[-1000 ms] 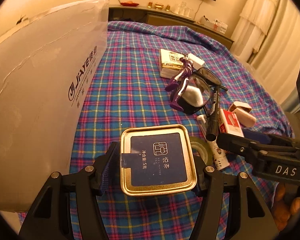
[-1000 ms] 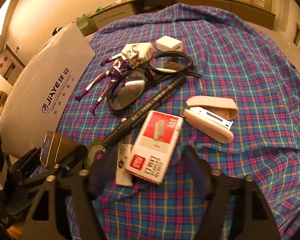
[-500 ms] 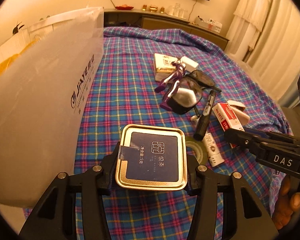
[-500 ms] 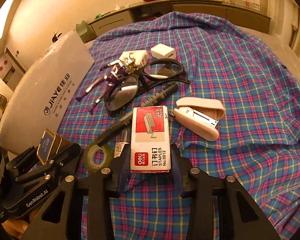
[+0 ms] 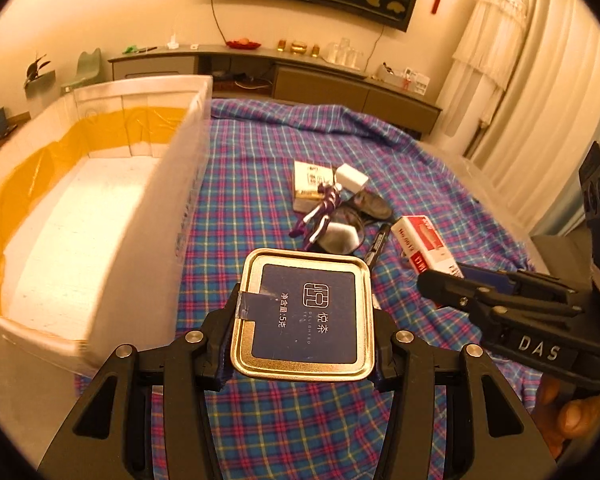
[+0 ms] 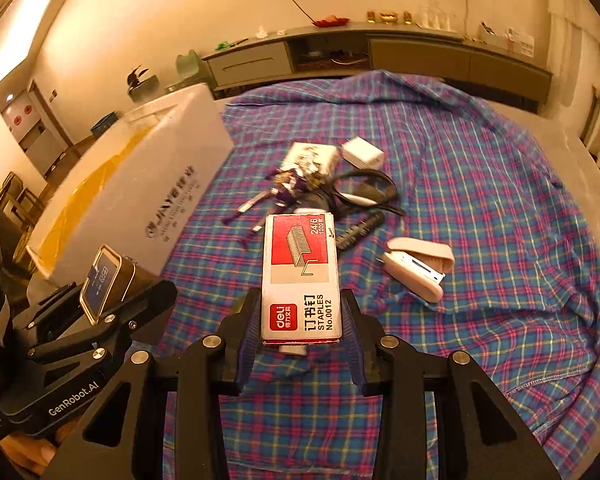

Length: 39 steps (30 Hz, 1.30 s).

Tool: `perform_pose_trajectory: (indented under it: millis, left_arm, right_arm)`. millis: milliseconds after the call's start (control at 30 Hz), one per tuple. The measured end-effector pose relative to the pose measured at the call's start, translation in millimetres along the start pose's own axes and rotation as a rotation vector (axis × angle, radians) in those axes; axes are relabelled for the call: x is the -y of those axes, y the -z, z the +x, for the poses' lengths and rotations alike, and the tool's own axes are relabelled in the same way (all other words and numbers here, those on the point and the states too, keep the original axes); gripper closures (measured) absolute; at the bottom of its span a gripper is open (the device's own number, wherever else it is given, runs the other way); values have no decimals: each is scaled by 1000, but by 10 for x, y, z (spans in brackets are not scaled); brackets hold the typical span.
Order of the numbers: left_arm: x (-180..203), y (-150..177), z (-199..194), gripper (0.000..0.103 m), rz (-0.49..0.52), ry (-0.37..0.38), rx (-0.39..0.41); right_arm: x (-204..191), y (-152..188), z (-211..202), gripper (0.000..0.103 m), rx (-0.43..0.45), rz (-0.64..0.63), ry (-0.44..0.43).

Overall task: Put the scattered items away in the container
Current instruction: 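Grasp the red-and-white staples box with the right tool while the left tool holds the tin, then carry the tin and staples box over the white cardboard box with both tools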

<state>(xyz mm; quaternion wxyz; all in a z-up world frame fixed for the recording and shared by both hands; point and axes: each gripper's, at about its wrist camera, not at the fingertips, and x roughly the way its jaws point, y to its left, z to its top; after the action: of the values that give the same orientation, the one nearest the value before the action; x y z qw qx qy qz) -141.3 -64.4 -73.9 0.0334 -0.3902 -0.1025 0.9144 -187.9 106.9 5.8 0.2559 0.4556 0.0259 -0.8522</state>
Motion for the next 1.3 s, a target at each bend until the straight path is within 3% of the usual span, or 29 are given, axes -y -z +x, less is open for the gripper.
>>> perform_pose_trajectory:
  millis: [33,400,633,1300]
  left_arm:
    - [-22,-17,-34,51,-6,3,3]
    - [-406,-231,-504,51,-73,27,51]
    - [-724,-317,-714,51,-109,5,67]
    - [-1345,-457,-839,51,-176,-56,75]
  right_arm:
    - [-36,-4,-14,64,2,-7,-2]
    - [-656,-196,-151,64,41,-103,-41]
    - [-1116,-383,-266,64,69,-183,-59]
    - [-1771,-630,-108,64,51,-270,-84]
